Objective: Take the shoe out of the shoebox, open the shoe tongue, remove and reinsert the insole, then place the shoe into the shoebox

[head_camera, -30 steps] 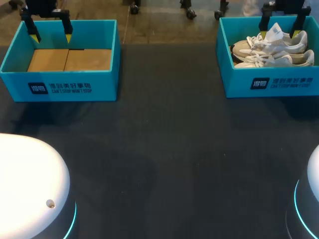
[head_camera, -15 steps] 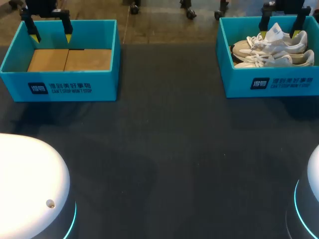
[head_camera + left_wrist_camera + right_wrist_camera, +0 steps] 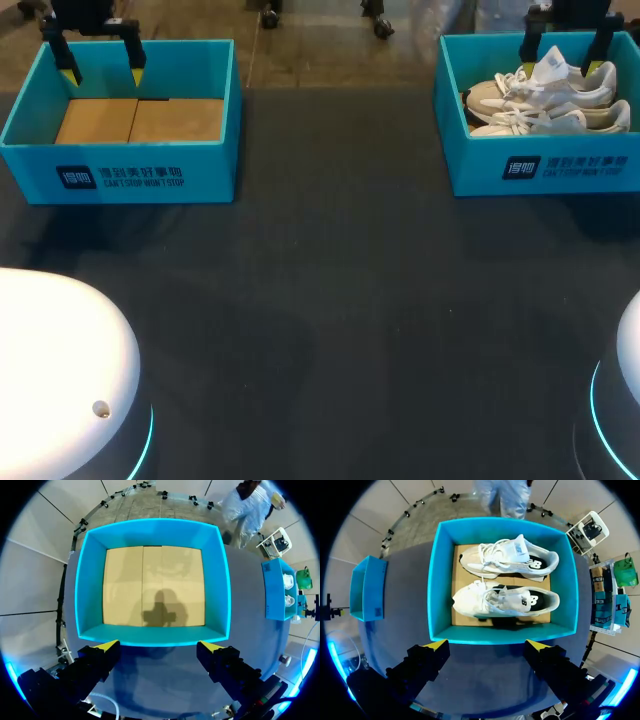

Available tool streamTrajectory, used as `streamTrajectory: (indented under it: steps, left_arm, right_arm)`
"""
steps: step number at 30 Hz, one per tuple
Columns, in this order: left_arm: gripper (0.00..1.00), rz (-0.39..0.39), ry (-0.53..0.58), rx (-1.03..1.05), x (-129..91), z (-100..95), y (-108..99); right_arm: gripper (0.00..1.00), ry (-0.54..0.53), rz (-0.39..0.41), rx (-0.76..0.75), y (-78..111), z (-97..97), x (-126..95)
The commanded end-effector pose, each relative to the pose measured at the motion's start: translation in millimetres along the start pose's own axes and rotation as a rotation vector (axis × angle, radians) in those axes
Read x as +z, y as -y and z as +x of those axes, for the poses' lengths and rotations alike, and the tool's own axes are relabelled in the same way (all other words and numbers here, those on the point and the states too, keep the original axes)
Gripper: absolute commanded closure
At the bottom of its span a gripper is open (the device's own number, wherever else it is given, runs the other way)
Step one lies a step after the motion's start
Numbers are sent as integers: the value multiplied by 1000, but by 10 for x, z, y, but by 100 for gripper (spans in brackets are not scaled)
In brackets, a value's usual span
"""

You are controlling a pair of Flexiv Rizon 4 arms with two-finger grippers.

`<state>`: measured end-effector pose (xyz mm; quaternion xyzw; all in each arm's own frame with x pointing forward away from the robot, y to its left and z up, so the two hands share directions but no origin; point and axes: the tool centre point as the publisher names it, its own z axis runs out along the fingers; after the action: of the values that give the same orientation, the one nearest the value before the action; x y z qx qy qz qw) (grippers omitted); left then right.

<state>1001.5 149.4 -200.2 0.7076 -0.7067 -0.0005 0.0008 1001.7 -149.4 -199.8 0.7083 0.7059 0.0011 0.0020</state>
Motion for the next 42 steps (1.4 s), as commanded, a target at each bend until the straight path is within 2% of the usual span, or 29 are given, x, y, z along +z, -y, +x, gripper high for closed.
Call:
streamTrajectory:
  steps: [1,9,11,13,20,24,26,35,38,39,42]
  left_arm:
    - [0,0,0,0,0,-2,-4]
    - [0,0,0,0,0,-2,-4]
    - [0,0,0,0,0,-2,-4]
    - [0,0,0,0,0,-2,-4]
    - [0,0,0,0,0,-2,-4]
    - [0,0,0,0,0,-2,-4]
    - [0,0,0,0,0,-2,-4]
    - [0,0,0,0,0,-2,-4]
    - [0,0,0,0,0,-2,-4]
    - [0,0,0,0,0,-2,-4]
    - [0,0,0,0,0,-2,-4]
  right_arm:
    - [0,-11,-49,11,-128,-53,-28]
    - [0,22,-119,66,-359,-296,58]
    - [0,91,-110,67,-392,-387,146]
    - [0,54,-110,84,-395,-489,217]
    - [0,83,-120,134,-376,-865,378]
    - [0,106,-132,158,-339,-1013,434]
    - [0,134,-112,176,-310,-1141,554]
    - [0,154,-88,210,-372,-1445,851]
    - [10,160,-98,201,-420,-1513,921]
    - [27,177,-98,194,-446,-1559,984]
    - [29,193,-106,208,-472,-1591,1055]
